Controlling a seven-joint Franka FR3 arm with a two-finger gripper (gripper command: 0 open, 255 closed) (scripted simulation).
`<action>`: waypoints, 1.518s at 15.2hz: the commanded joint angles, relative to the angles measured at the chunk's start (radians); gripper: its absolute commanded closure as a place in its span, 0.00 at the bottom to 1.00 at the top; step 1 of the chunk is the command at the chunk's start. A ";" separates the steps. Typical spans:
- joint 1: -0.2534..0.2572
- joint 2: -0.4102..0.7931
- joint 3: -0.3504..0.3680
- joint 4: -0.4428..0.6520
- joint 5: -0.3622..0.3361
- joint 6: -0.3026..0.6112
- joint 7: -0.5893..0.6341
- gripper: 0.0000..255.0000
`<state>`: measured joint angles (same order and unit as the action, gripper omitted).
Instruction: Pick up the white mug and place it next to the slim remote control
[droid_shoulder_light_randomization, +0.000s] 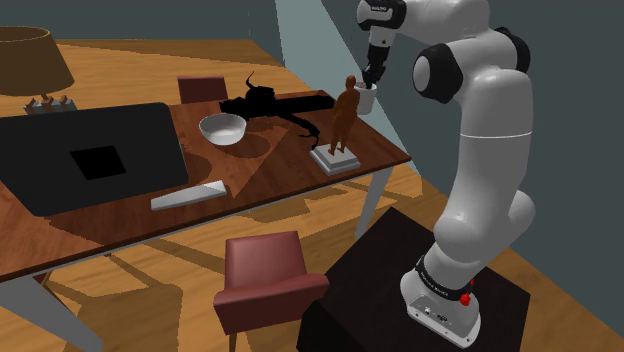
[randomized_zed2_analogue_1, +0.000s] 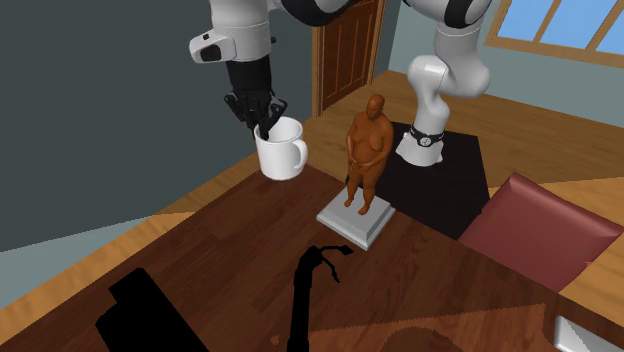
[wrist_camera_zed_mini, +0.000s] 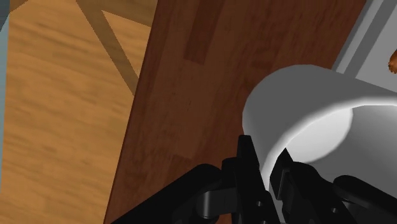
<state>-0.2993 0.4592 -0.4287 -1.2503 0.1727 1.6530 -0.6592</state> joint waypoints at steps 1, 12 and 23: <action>-0.004 0.002 0.000 0.029 0.001 -0.027 0.001 1.00; 0.185 -0.104 0.049 -0.157 -0.051 0.064 0.213 1.00; 0.345 -0.095 0.121 -0.190 -0.066 0.113 0.440 1.00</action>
<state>0.0325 0.3615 -0.3139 -1.4359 0.1070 1.7574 -0.2397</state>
